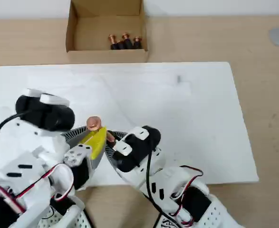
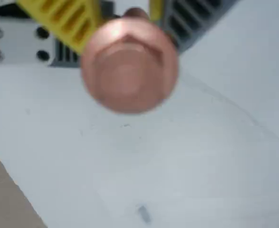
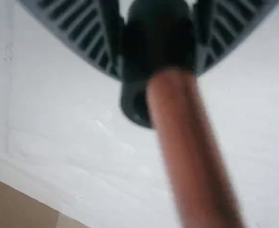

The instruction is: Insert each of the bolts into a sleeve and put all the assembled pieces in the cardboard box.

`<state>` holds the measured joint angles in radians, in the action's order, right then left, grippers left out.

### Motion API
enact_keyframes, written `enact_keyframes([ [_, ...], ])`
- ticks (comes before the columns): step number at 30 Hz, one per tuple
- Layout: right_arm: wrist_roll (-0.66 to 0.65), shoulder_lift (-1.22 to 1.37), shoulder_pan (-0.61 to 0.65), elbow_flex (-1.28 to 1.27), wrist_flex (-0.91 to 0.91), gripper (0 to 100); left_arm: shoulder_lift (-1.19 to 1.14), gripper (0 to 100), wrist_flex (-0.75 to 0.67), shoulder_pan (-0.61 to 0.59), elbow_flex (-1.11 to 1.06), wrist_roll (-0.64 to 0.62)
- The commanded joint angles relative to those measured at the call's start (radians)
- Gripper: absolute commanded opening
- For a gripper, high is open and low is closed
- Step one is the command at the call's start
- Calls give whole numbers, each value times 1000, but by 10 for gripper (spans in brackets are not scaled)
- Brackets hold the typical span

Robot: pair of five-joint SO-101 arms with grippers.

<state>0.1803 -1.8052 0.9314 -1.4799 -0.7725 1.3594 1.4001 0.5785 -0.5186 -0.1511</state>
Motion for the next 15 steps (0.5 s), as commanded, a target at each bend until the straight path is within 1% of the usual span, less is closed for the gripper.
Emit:
enact_keyframes([
  [1,-11,-107,15,4,6,9,-8,6,-29,-23,20,32],
  [3,-11,-107,15,4,6,9,-10,6,-31,-63,54,38],
  [6,-11,-107,15,5,6,9,-10,7,-31,-89,68,69],
  [9,-11,-107,15,5,6,9,-10,6,-34,-94,66,86],
  [15,-12,-107,15,7,6,9,-10,6,-97,-84,12,81],
])
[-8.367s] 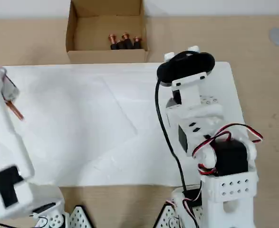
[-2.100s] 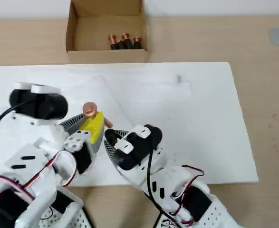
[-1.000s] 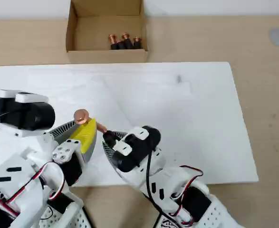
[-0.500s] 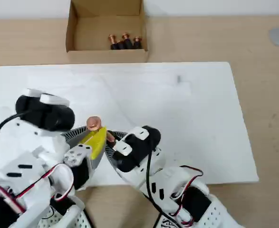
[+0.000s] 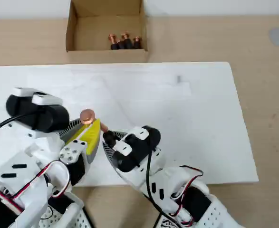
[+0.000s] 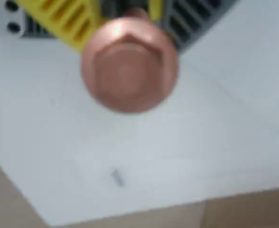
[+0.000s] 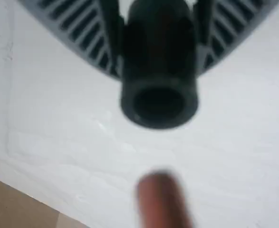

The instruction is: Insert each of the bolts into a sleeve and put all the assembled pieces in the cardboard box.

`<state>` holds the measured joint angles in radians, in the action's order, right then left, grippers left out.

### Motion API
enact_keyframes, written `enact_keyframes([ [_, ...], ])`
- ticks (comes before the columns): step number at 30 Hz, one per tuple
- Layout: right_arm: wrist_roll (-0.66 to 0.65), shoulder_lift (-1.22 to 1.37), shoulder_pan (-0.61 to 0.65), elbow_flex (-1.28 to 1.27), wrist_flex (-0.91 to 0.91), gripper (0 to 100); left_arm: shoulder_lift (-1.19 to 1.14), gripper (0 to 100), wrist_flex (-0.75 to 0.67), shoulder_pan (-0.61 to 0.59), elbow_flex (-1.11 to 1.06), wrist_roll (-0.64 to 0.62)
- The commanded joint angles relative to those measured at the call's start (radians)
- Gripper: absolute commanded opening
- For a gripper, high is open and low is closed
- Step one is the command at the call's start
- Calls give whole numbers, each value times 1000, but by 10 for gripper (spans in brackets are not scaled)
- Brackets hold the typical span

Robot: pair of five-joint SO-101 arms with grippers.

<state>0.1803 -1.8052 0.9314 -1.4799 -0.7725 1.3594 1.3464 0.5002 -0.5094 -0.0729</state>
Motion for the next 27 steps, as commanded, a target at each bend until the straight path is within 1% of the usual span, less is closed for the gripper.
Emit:
enact_keyframes([
  [1,-12,-107,15,8,6,9,-10,6,-44,-6,-6,3],
  [7,-12,-107,15,10,6,9,-7,6,-43,-11,-52,6],
  [15,-12,-107,15,10,6,9,-8,6,-35,-6,-60,3],
  [22,-12,-107,15,12,6,9,-1,6,-35,-6,-135,2],
  [27,-12,-107,15,12,6,9,-1,6,-35,-5,-137,2],
])
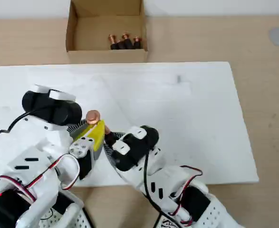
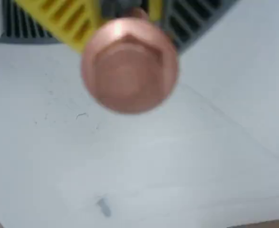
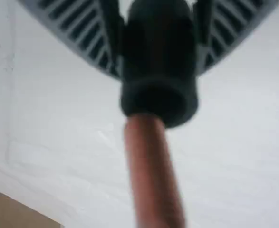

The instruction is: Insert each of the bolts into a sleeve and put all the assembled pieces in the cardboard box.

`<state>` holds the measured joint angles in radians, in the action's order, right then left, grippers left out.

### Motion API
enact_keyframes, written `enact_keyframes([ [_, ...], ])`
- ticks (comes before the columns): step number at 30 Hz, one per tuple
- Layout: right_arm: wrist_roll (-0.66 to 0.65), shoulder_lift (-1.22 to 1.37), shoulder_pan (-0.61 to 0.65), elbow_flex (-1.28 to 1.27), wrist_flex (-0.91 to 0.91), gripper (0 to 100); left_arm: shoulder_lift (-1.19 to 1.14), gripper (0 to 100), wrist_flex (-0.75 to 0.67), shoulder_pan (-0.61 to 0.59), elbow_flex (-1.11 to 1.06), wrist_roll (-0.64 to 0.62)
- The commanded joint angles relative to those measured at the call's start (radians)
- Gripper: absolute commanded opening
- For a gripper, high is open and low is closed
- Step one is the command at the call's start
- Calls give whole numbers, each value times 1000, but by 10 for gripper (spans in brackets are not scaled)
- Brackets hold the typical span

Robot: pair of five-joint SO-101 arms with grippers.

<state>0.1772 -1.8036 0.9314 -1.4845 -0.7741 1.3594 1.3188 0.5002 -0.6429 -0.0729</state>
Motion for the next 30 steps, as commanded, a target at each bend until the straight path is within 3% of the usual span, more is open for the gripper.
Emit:
enact_keyframes([
  [1,-9,-108,15,16,8,9,-1,6,-8,-5,-2,2],
  [7,-9,-108,15,16,8,9,-7,7,-6,-5,57,-54],
  [20,-9,-108,15,12,8,9,-10,9,43,-2,104,-52],
  [30,-9,-108,15,15,8,9,-10,7,54,66,74,-54],
])
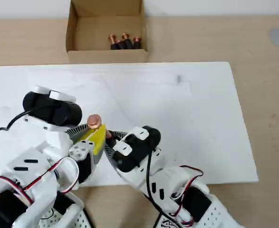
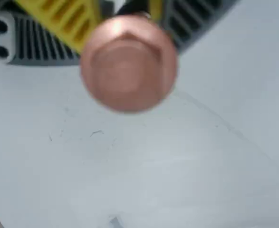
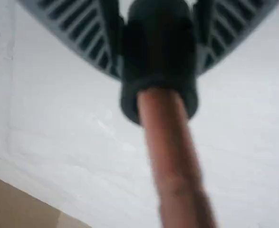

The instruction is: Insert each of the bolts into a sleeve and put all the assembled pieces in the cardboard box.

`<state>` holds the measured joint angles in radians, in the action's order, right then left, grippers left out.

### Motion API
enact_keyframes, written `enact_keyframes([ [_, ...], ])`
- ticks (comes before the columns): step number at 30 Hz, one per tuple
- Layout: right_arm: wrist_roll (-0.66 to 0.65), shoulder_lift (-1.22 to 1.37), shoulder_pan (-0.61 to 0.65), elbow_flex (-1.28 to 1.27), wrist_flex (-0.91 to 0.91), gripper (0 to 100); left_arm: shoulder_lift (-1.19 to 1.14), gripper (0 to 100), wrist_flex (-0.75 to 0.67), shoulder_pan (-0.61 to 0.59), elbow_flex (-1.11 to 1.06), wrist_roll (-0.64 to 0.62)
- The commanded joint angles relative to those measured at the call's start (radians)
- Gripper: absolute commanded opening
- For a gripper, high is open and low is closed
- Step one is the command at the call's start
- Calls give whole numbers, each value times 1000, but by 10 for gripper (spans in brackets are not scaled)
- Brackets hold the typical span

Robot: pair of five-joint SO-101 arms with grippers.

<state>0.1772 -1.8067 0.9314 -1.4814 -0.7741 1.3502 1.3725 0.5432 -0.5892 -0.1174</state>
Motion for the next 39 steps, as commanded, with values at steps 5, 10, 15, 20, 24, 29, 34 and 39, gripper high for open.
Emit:
enact_keyframes([
  [5,-9,-105,15,12,8,9,-1,10,3,21,17,-5],
  [10,-9,-105,15,13,8,9,-1,84,5,18,-5,-9],
  [15,-9,-110,15,13,8,9,-1,93,5,18,-57,-9],
  [20,-9,-110,15,13,8,9,-1,112,17,18,-54,-9],
  [24,-9,-111,15,15,8,9,-1,150,124,20,3,-12],
  [29,-9,-105,-8,42,41,9,-12,172,299,26,133,-38],
  [34,-9,-97,-128,54,170,9,-76,167,382,0,307,-32],
  [39,-3,76,-275,211,325,9,-97,167,381,-212,404,23],
])
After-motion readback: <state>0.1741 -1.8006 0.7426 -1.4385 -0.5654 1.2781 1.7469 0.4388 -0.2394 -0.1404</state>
